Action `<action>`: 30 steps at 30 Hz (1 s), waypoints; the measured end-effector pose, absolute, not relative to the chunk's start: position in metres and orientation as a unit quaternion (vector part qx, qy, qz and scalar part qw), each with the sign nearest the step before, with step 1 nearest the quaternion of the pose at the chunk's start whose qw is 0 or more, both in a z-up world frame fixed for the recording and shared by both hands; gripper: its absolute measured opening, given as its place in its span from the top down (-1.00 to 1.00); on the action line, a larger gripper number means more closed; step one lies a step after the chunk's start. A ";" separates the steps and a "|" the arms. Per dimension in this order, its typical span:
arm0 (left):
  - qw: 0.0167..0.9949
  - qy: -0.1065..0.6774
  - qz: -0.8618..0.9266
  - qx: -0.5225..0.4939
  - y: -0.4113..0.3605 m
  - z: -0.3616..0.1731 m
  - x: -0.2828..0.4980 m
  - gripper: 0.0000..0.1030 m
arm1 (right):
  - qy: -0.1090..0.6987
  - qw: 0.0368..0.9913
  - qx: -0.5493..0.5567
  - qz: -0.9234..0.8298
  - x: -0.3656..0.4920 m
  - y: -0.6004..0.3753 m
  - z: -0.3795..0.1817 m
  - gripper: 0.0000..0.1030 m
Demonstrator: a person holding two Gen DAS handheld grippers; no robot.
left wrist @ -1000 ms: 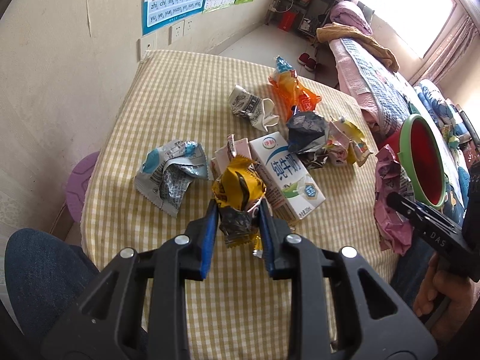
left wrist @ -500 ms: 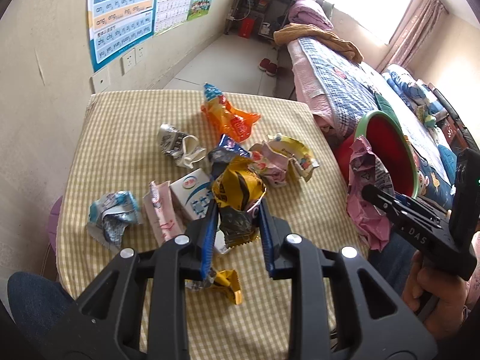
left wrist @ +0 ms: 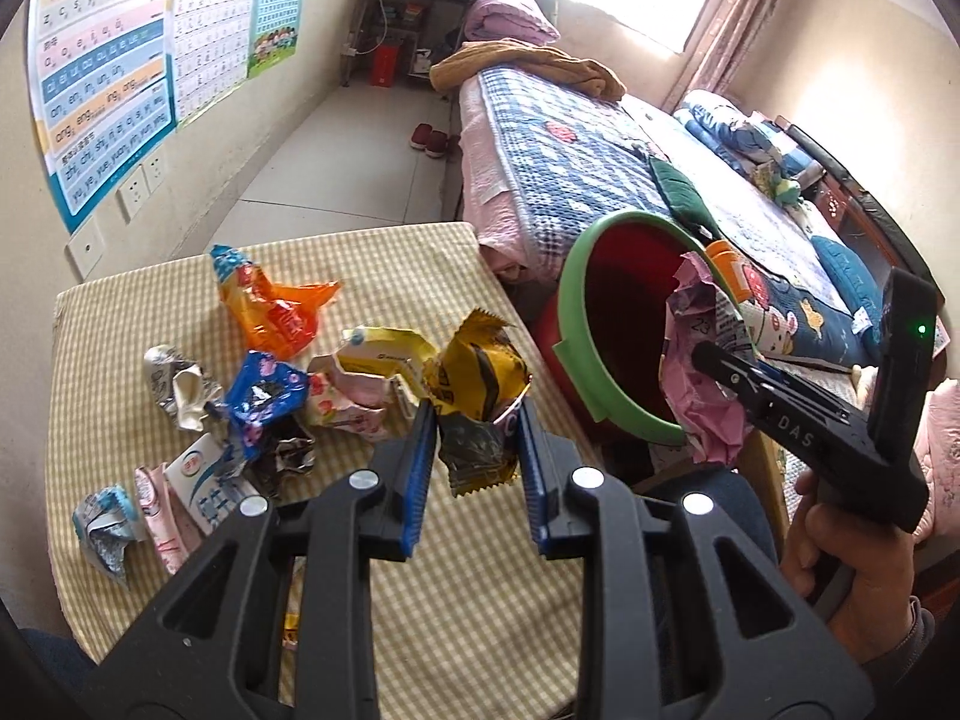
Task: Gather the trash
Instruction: 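Lift and carry the pink bag and yellow wrapper over the bucket, then open both tools to drop the bag and wrapper into the bucket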
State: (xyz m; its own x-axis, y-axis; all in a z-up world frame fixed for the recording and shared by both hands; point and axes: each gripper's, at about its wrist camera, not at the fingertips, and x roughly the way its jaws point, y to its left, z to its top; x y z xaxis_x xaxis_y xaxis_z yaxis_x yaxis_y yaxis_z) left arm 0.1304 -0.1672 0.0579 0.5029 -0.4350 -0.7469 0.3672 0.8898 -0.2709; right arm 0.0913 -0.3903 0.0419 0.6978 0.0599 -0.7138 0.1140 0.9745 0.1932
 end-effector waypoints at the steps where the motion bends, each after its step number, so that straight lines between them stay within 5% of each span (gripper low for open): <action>1: 0.865 0.441 -0.238 -0.036 -0.174 0.058 0.131 0.50 | 0.387 0.915 0.114 -0.021 0.091 -0.398 0.043 0.34; 30: 0.832 0.444 -0.332 -0.012 -0.316 0.061 0.176 0.47 | 0.379 0.911 0.138 -0.082 0.101 -0.501 0.037 0.29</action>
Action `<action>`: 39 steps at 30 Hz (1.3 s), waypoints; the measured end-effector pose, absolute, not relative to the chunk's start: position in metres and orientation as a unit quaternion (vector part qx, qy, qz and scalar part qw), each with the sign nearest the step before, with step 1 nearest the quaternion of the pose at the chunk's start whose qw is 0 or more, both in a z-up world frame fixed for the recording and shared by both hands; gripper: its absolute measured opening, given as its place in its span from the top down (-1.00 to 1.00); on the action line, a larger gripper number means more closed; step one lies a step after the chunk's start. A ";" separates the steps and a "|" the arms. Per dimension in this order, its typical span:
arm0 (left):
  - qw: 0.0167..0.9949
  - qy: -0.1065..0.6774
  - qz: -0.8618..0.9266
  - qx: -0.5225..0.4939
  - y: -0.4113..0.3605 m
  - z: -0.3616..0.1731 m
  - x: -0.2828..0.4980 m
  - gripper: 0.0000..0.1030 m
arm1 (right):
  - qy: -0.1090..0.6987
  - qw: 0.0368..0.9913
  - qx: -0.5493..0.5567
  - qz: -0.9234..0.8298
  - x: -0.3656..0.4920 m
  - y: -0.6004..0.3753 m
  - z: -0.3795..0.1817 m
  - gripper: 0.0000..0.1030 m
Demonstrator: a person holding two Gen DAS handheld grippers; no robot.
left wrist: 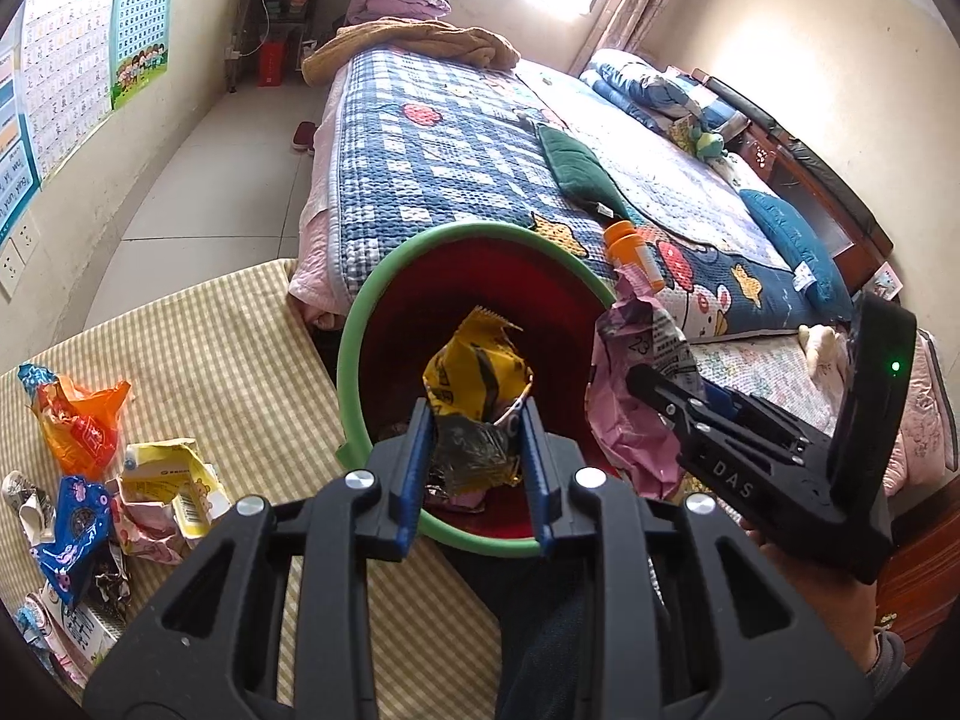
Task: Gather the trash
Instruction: 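Open both tools to drop the bag and wrapper into the bucket, then move both tools back over the remaining trash on the table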
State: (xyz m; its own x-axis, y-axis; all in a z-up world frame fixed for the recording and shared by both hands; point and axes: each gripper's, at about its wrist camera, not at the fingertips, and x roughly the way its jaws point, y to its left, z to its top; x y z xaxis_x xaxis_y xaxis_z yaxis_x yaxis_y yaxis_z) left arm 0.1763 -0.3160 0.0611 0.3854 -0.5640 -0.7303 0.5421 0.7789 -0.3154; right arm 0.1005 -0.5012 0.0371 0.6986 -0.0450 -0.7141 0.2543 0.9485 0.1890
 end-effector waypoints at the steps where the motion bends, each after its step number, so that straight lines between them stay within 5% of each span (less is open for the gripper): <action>1: 0.832 0.444 -0.333 -0.012 -0.318 0.061 0.178 0.47 | 0.380 0.911 0.138 -0.082 0.102 -0.502 0.036 0.28; 2: 0.832 0.444 -0.333 -0.013 -0.319 0.061 0.180 0.47 | 0.381 0.911 0.137 -0.081 0.103 -0.503 0.036 0.25; 4: 0.832 0.444 -0.332 -0.022 -0.320 0.061 0.184 0.33 | 0.380 0.911 0.136 -0.082 0.105 -0.504 0.035 -0.13; 7: 0.834 0.443 -0.328 -0.027 -0.319 0.062 0.188 0.20 | 0.377 0.913 0.130 -0.085 0.104 -0.504 0.036 -0.21; 11: 0.836 0.438 -0.328 -0.038 -0.312 0.061 0.189 -0.57 | 0.375 0.915 0.122 -0.087 0.101 -0.499 0.035 -0.37; 15: 0.840 0.432 -0.324 -0.047 -0.302 0.065 0.188 -0.80 | 0.379 0.913 0.122 -0.087 0.097 -0.494 0.032 -0.44; 39: 0.881 0.425 -0.196 -0.066 -0.141 0.058 0.149 -0.89 | 0.387 0.919 0.074 -0.010 0.090 -0.377 0.037 -0.75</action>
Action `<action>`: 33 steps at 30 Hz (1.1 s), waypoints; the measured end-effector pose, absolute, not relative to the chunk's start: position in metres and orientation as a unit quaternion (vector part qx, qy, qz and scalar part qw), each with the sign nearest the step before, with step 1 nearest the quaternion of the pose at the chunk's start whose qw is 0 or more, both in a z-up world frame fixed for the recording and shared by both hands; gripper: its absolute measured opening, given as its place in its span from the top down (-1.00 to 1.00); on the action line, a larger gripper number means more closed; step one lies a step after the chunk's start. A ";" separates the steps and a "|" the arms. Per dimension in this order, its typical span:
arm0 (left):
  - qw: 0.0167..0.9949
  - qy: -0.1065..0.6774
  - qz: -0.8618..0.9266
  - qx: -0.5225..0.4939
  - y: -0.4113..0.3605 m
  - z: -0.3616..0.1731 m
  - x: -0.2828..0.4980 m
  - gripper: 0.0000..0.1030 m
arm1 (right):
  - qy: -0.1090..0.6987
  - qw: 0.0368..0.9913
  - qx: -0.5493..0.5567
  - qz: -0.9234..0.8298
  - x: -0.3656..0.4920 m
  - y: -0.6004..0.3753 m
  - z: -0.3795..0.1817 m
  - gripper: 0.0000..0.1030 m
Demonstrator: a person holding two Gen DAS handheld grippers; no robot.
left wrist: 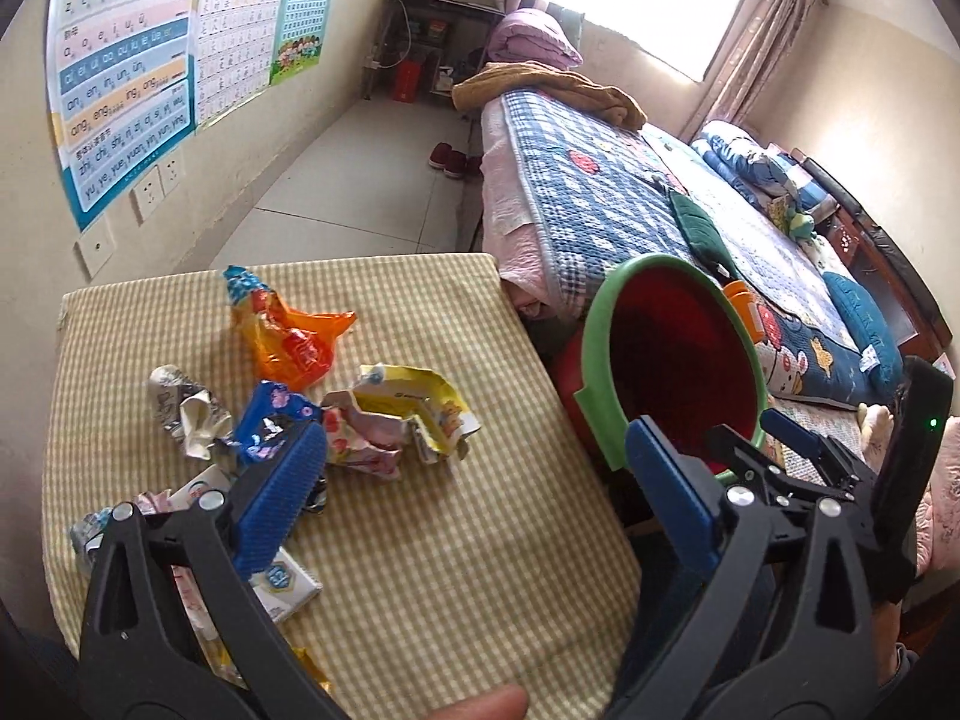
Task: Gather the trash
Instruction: 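Move both tools back over the remaining trash on the table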
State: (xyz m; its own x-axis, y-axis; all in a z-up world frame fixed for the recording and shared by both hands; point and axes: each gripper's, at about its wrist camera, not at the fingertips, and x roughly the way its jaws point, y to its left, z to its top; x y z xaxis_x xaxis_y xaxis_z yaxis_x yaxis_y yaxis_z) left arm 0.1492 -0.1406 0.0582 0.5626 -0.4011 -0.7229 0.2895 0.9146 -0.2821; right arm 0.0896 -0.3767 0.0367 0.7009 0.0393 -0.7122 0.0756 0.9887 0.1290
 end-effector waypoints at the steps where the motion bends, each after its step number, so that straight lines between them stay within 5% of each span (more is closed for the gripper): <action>1: 0.884 0.424 -0.187 -0.064 -0.132 0.058 0.147 -0.89 | 0.388 0.919 0.071 -0.002 0.090 -0.368 0.036 -0.75; 16: 0.887 0.444 -0.063 -0.112 0.015 0.024 0.108 -0.89 | 0.413 0.907 0.018 0.085 0.100 -0.255 0.020 -0.75; 33: 0.864 0.483 -0.026 -0.141 0.069 -0.013 0.096 -0.89 | 0.448 0.879 -0.032 0.159 0.096 -0.166 -0.008 -0.75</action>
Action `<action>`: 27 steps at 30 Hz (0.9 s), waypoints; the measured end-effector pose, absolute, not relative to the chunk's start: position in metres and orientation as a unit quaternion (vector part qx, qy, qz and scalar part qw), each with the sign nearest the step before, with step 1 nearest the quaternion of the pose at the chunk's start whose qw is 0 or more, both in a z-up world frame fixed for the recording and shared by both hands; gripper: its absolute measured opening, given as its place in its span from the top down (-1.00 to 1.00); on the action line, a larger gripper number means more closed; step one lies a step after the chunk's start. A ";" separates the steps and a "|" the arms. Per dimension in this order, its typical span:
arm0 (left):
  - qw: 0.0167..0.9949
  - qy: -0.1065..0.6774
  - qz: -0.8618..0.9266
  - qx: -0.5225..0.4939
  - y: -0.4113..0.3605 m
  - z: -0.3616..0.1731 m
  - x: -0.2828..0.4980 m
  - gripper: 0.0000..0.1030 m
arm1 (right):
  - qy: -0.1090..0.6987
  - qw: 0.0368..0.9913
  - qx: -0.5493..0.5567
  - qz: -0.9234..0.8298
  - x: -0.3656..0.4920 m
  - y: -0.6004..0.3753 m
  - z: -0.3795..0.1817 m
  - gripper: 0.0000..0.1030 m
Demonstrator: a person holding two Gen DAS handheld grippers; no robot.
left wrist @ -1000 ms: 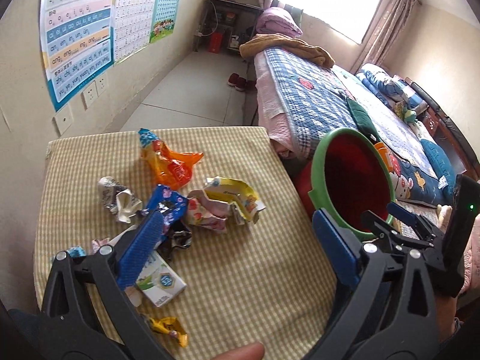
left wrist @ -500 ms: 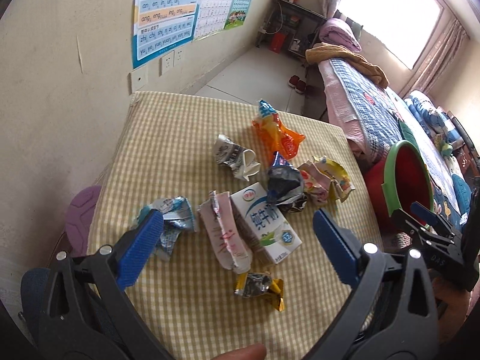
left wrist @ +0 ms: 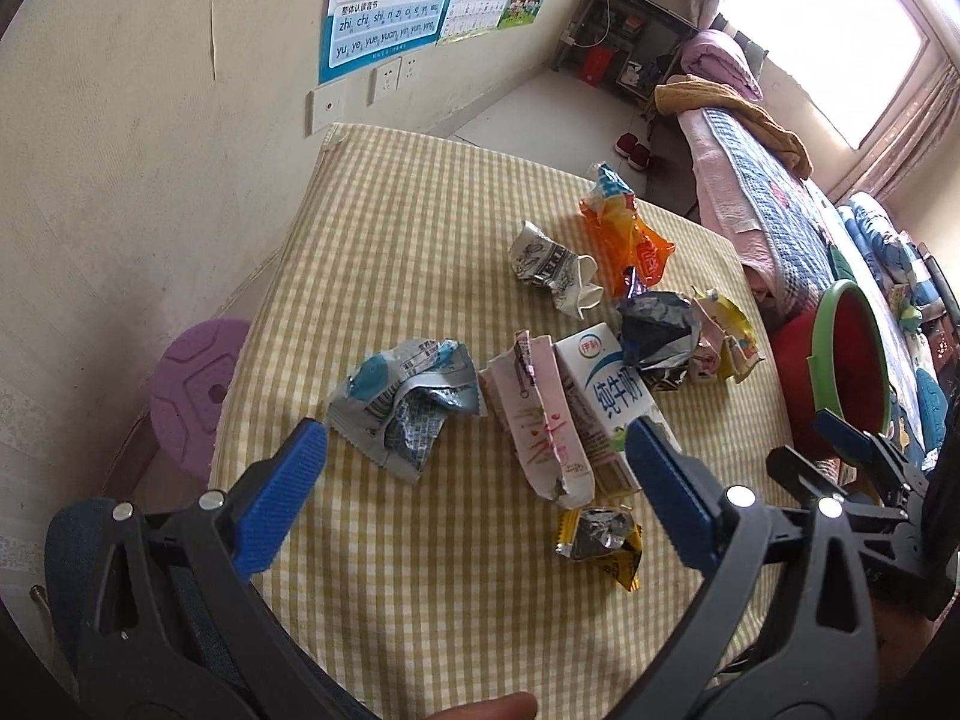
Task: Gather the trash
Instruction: 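Move both tools back over the remaining trash on the table, then grasp the yellow candy wrapper with the right tool while the left tool grasps the blue-white foil packet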
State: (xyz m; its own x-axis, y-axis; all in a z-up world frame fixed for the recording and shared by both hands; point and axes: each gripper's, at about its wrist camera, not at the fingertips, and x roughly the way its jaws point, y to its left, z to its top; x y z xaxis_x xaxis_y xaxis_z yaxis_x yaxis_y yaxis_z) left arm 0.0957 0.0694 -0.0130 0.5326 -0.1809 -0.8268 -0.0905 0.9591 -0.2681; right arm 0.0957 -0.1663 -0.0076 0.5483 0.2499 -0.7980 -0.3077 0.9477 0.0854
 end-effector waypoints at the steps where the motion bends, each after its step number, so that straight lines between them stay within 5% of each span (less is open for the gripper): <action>1: 0.862 0.485 -0.023 -0.142 0.071 -0.016 0.096 -0.89 | 0.451 0.877 -0.034 0.162 0.096 -0.162 -0.010 -0.75; 14: 0.843 0.519 -0.005 -0.141 0.091 -0.043 0.105 -0.89 | 0.495 0.836 -0.054 0.229 0.078 -0.111 -0.046 -0.69; 17: 0.843 0.520 -0.006 -0.141 0.092 -0.045 0.108 -0.89 | 0.512 0.822 -0.067 0.240 0.074 -0.101 -0.060 -0.51; 24: 0.843 0.522 -0.007 -0.133 0.093 -0.048 0.116 -0.89 | 0.556 0.788 -0.074 0.253 0.075 -0.090 -0.091 0.42; 27: 0.840 0.526 -0.008 -0.130 0.093 -0.052 0.120 -0.89 | 0.558 0.787 -0.073 0.254 0.074 -0.091 -0.093 0.49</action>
State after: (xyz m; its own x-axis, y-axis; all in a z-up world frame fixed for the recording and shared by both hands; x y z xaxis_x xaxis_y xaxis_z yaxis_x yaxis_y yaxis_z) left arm 0.1204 0.0933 -0.0521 0.4458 -0.1496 -0.8826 -0.1238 0.9661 -0.2263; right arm 0.0741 -0.0909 -0.0932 0.2497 0.3182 -0.9146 -0.4800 0.8609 0.1685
